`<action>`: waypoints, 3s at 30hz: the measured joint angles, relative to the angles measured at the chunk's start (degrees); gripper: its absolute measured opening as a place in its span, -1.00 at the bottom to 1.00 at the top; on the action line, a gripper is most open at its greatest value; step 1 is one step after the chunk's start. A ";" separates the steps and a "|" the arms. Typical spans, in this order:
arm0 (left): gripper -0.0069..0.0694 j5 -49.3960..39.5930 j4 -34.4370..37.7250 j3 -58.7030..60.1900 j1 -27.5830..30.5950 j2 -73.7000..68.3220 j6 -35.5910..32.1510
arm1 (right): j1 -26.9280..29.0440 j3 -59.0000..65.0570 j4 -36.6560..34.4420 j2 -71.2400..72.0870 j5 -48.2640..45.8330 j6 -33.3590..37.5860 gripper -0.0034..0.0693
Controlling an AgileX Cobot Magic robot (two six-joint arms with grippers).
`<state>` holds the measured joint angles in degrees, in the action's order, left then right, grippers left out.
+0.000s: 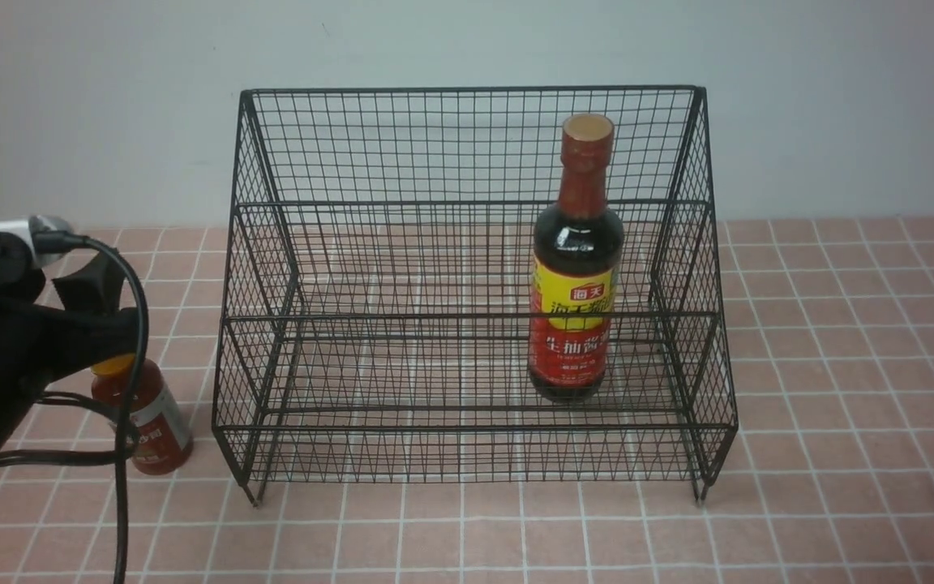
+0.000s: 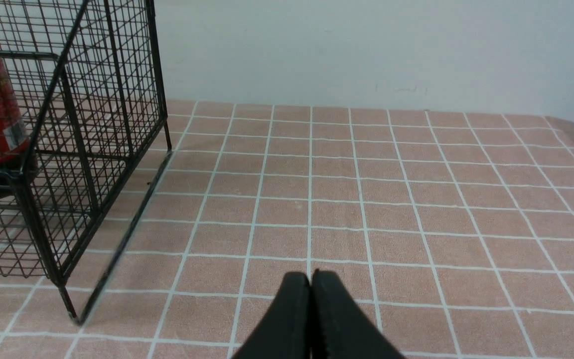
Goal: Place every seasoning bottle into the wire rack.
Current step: Use the left arm to grab the condiment bottle closest to it, then use the left arm to put the condiment bottle back on the shelf
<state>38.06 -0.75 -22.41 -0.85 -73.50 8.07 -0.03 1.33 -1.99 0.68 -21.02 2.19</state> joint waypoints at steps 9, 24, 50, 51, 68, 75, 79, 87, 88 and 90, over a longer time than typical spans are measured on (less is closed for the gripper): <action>0.38 1.82 0.11 -1.65 0.00 -8.00 0.00 | 0.00 0.00 0.00 0.00 0.00 0.00 -0.94; -0.18 4.37 1.16 -1.71 0.00 -13.38 -2.92 | 0.00 0.00 0.00 0.00 0.00 0.00 -0.94; -0.18 -27.48 -7.46 -25.25 -11.26 14.32 0.18 | 0.00 -0.04 0.00 0.00 0.00 0.00 -0.94; -0.18 -27.62 -7.46 -25.25 -11.26 14.32 0.33 | 0.00 -0.04 0.00 0.00 0.00 0.00 -0.94; -0.18 -32.28 -7.37 -25.25 -22.37 5.46 6.56 | 0.00 -0.04 0.00 0.00 -0.01 0.00 -0.94; -0.18 -33.35 -7.37 -25.25 -22.54 0.24 8.51 | 0.00 -0.04 0.00 0.00 -0.01 0.00 -0.94; -0.18 -36.20 -7.37 -25.25 -22.54 -1.15 8.81 | 0.00 -0.04 0.00 0.00 -0.01 0.00 -0.94; -0.18 -42.60 -7.37 -25.25 -22.65 -1.64 8.87 | 0.00 -0.04 0.00 0.00 -0.01 0.00 -0.94; -0.18 -42.88 -7.37 -25.25 -22.65 -1.64 8.87 | 0.00 -0.04 0.00 0.00 -0.01 0.00 -0.94; -0.18 -44.18 -7.37 -25.25 -22.65 -1.64 8.92 | 0.00 -0.04 0.00 0.00 -0.01 0.00 -0.94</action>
<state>-6.12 -8.11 -47.66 -23.50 -75.14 16.99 -0.03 1.28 -1.99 0.68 -21.03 2.19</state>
